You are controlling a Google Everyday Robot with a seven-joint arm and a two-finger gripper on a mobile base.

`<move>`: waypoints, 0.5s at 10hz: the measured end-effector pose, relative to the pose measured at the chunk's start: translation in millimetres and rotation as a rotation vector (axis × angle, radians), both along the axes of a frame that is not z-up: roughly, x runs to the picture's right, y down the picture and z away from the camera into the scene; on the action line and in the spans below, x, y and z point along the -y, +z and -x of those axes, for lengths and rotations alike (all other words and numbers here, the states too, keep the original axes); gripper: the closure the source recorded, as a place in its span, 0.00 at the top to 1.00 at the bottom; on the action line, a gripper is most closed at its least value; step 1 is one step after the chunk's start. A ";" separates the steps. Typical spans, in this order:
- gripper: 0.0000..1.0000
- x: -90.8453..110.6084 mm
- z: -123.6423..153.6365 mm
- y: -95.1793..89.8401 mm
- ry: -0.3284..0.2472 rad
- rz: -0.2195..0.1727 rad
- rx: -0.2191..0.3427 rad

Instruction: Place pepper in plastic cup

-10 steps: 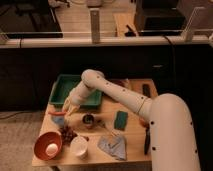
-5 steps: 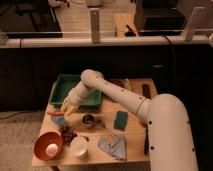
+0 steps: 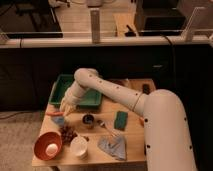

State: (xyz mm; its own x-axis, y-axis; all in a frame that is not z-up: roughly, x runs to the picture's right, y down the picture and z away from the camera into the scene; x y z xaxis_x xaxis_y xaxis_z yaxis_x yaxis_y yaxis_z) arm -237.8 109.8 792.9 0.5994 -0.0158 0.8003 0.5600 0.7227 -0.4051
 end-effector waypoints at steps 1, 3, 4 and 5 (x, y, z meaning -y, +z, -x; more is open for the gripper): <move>0.00 -1.4 2.7 -0.3 -0.006 0.001 0.002; 0.00 -0.5 2.0 -0.1 -0.008 -0.002 -0.004; 0.00 -0.5 4.3 -1.2 -0.015 -0.010 -0.013; 0.00 -0.1 6.5 -2.5 -0.023 -0.018 -0.021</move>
